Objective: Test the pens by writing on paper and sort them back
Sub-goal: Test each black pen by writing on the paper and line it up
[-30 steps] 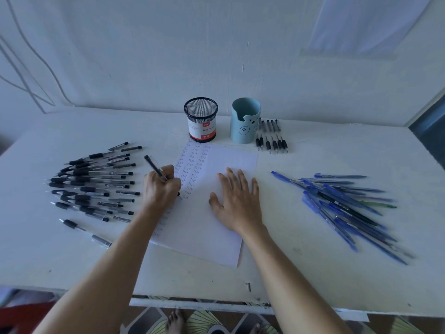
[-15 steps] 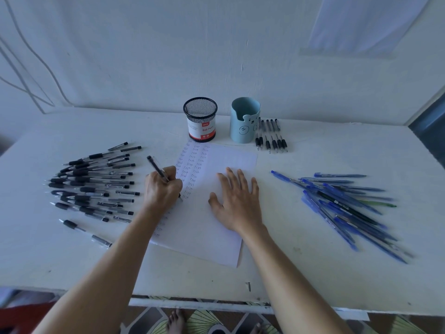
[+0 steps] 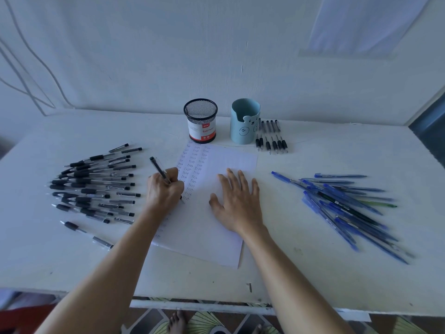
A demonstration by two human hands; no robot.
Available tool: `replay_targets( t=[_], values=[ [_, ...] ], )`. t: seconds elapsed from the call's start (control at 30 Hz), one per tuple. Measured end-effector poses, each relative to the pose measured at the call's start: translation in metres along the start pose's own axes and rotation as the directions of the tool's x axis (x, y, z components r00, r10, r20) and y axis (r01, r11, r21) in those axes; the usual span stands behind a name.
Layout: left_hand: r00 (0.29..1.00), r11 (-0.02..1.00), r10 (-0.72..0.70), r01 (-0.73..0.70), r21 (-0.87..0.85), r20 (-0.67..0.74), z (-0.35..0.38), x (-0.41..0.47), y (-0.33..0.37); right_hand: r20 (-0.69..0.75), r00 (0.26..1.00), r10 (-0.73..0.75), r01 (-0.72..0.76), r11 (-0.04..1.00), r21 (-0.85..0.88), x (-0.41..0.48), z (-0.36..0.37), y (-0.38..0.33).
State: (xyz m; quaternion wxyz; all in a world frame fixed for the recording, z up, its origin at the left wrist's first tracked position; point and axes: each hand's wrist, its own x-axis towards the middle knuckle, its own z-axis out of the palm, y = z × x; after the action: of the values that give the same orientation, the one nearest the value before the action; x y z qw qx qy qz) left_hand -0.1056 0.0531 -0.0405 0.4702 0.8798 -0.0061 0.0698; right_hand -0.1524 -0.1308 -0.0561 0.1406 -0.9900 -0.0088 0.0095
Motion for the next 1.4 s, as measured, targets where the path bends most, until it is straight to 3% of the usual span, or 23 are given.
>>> replay_targets(
  t=[0.63, 0.87, 1.03, 1.17, 1.3, 1.4],
  values=[
    [1.0, 1.0, 0.027, -0.027, 0.004, 0.004, 0.002, 0.001, -0.003, -0.012, 1.0, 0.002, -0.002, 1.0, 0.019, 0.0, 0.0, 0.001],
    [1.0, 0.948, -0.005, 0.001, -0.318, -0.012, 0.002, 0.014, -0.019, -0.019, 0.999, 0.034, -0.03, 0.986, 0.163, 0.006, -0.003, 0.005],
    [1.0, 0.966, -0.021, 0.024, -0.257, 0.014, 0.008, 0.016, -0.015, 0.025, 0.998, 0.049, -0.054, 0.965, 0.256, 0.011, -0.012, 0.011],
    [0.998, 0.977, -0.006, 0.02, -0.21, 0.064, 0.009, 0.013, -0.013, -0.031, 0.999, 0.023, -0.014, 0.967, 0.255, 0.017, -0.021, 0.022],
    [0.992, 0.967, -0.08, 0.1, -0.233, 0.095, 0.007, 0.013, -0.011, -0.07, 0.997, -0.014, 0.025, 0.985, 0.171, 0.017, -0.028, 0.038],
    [0.994, 0.974, -0.052, 0.072, -0.216, 0.1, 0.007, 0.01, -0.007, -0.072, 0.997, -0.007, 0.015, 0.992, 0.121, 0.013, -0.026, 0.044]
  ],
)
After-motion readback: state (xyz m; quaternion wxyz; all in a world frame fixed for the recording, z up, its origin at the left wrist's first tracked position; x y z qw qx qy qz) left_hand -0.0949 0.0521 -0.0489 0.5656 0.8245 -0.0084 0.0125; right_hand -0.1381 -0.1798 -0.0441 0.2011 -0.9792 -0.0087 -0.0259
